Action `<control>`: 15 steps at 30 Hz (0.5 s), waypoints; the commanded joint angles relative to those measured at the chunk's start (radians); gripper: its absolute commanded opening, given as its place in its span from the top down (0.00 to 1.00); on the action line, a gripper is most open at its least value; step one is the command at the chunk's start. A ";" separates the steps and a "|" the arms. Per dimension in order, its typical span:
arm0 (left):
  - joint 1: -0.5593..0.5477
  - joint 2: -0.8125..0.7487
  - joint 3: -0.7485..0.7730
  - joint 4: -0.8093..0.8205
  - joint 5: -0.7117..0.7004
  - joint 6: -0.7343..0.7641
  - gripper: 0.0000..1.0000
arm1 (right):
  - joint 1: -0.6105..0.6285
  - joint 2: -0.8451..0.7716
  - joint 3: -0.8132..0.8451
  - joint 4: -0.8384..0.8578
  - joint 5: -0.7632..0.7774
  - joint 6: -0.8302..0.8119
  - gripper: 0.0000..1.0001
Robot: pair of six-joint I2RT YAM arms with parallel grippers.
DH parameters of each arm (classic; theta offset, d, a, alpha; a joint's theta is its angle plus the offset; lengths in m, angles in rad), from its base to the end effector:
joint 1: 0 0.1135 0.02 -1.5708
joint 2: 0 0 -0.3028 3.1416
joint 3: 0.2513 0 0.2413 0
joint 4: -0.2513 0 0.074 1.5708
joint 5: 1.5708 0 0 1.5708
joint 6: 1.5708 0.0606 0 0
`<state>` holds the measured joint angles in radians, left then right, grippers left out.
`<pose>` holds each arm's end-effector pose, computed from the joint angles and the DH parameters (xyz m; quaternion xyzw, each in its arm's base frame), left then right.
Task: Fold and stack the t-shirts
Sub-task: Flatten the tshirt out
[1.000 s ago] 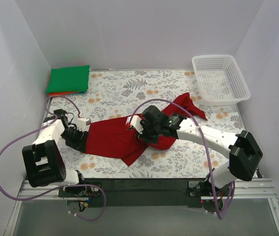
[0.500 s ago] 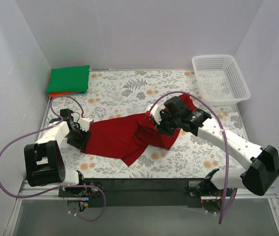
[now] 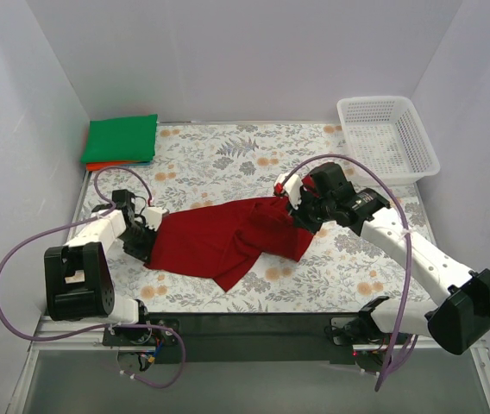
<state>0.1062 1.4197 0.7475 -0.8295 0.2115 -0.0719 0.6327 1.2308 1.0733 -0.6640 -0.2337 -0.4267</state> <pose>0.2041 0.0090 0.1813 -0.0847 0.9902 -0.1049 0.0362 0.1932 0.1590 0.3242 -0.5038 0.7761 0.1453 0.3504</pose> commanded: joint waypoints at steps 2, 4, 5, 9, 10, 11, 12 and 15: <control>-0.005 0.022 0.081 -0.059 0.074 -0.028 1.00 | -0.037 0.007 -0.038 -0.006 -0.053 -0.023 0.99; -0.005 0.036 0.093 -0.057 0.075 -0.031 1.00 | -0.041 0.039 -0.065 -0.006 -0.093 -0.008 0.99; -0.005 0.039 0.098 -0.057 0.075 -0.032 1.00 | -0.047 0.073 -0.076 0.000 -0.108 -0.003 0.99; -0.005 0.044 0.112 -0.060 0.086 -0.035 1.00 | -0.106 0.159 -0.105 0.030 -0.220 0.019 0.99; -0.005 0.042 0.108 -0.060 0.088 -0.035 1.00 | -0.140 0.176 -0.104 0.033 -0.245 0.023 0.99; -0.003 0.042 0.108 -0.059 0.088 -0.034 1.00 | -0.154 0.211 -0.096 0.032 -0.272 0.023 0.99; -0.005 0.044 0.107 -0.059 0.089 -0.034 1.00 | -0.165 0.231 -0.092 0.033 -0.315 0.028 0.99; -0.007 0.048 0.102 -0.053 0.091 -0.034 1.00 | -0.209 0.297 -0.082 0.032 -0.380 0.029 0.99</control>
<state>0.1043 1.4685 0.8303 -0.8860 0.2760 -0.1036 0.4530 1.4975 0.9684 -0.6491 -0.4789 -0.4110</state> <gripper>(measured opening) 0.031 0.023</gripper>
